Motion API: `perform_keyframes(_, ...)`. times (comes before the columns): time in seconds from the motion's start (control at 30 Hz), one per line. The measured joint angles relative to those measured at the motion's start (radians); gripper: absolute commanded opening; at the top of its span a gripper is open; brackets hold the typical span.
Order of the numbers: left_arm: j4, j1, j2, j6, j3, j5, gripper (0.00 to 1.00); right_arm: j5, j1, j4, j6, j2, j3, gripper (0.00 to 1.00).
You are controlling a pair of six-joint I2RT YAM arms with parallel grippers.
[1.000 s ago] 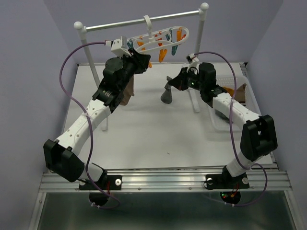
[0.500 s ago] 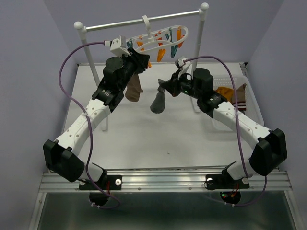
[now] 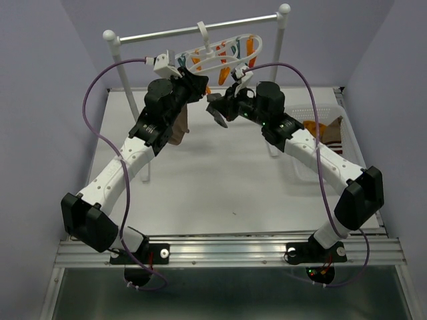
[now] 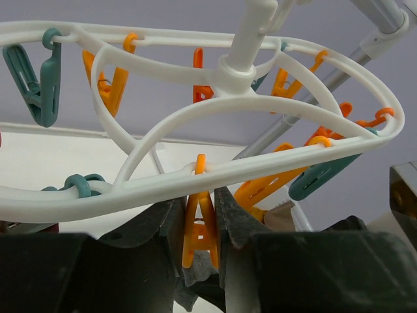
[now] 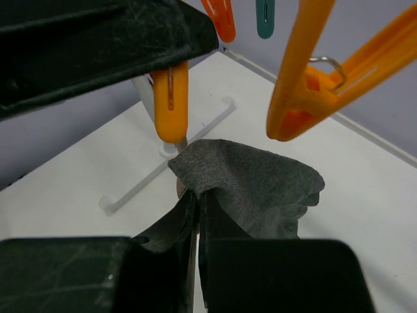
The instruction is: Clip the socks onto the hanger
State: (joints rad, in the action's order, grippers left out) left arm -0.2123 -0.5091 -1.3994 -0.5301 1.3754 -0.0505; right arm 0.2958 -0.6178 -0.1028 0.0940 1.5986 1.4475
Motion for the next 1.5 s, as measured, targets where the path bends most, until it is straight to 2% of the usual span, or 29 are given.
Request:
perform_keyframes(0.73,0.018,0.000,-0.030,-0.002,0.028,-0.016,0.00,0.018,-0.006,0.003,-0.019,0.014,0.055,0.01)
perform_keyframes(1.03,0.061,0.000,-0.040,-0.026,0.054,-0.037,0.00,0.021,-0.006,-0.128,-0.014,0.013,-0.055,0.01)
perform_keyframes(1.5,0.069,0.000,-0.042,-0.051,0.060,-0.037,0.00,0.020,-0.007,-0.439,0.019,-0.035,-0.228,0.01)
